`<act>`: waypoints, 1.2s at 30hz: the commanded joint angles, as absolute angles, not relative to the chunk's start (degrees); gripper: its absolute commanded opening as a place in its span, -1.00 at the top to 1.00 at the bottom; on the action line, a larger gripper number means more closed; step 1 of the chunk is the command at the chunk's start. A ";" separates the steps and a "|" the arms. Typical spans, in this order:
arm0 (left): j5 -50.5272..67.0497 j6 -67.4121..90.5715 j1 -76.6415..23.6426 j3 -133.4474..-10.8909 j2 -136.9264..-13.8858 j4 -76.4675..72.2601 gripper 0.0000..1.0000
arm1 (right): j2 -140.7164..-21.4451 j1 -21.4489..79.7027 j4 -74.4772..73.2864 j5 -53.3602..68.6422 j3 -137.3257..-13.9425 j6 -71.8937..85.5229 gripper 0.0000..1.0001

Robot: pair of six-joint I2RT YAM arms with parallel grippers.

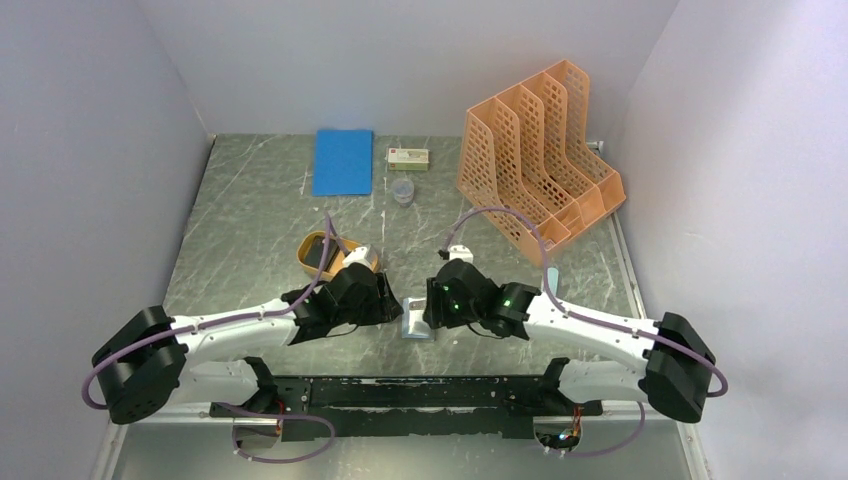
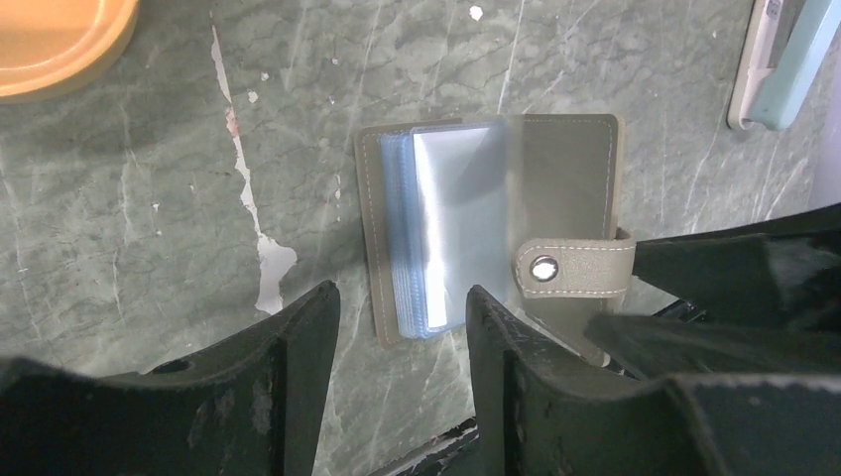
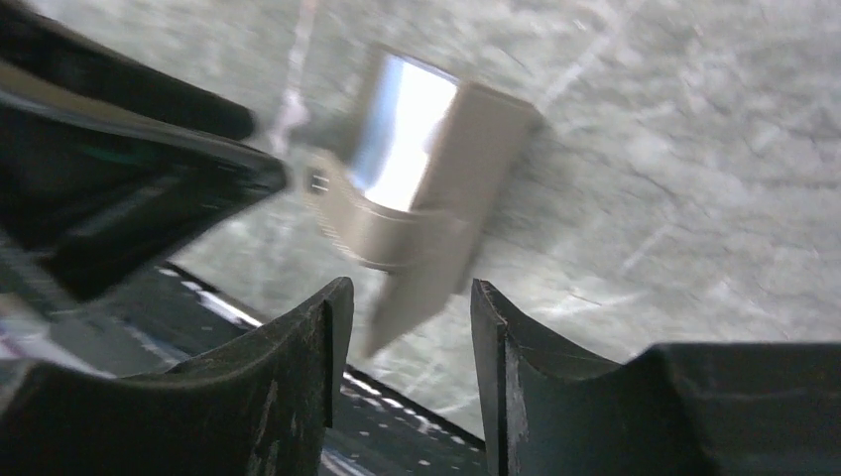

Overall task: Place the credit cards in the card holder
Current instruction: Open the card holder at the center of the board.

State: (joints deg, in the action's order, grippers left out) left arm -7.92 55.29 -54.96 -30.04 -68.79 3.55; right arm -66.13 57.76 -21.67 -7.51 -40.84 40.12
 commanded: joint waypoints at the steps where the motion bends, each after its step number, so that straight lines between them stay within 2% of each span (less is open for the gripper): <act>1: -8.38 55.48 -54.94 -30.27 -69.43 2.95 -0.08 | -66.88 57.90 -24.19 -12.30 -36.93 42.05 0.01; 6: -8.45 55.28 -54.94 -30.24 -69.29 2.86 -0.09 | -65.22 57.92 -26.36 -16.24 -34.24 45.46 0.16; 13: -6.06 55.39 -54.96 -31.75 -71.91 0.45 -0.08 | -63.47 57.91 -26.37 -19.19 -31.06 50.52 0.70; 15: -5.02 55.20 -54.95 -32.85 -73.07 -2.24 -0.08 | -64.21 57.83 -26.27 -19.86 -30.17 51.77 0.78; 24: 2.63 56.00 -55.47 -37.63 -79.39 -11.64 -0.05 | -65.68 57.83 -21.36 -19.10 -25.32 56.42 0.85; 30: 3.74 56.15 -57.90 -41.95 -84.30 -13.73 -0.01 | -65.24 57.75 -21.61 -19.59 -24.83 56.27 0.85; 36: 3.34 56.20 -59.84 -46.49 -91.71 -12.45 0.17 | -64.43 57.78 -21.21 -19.44 -24.14 56.42 0.81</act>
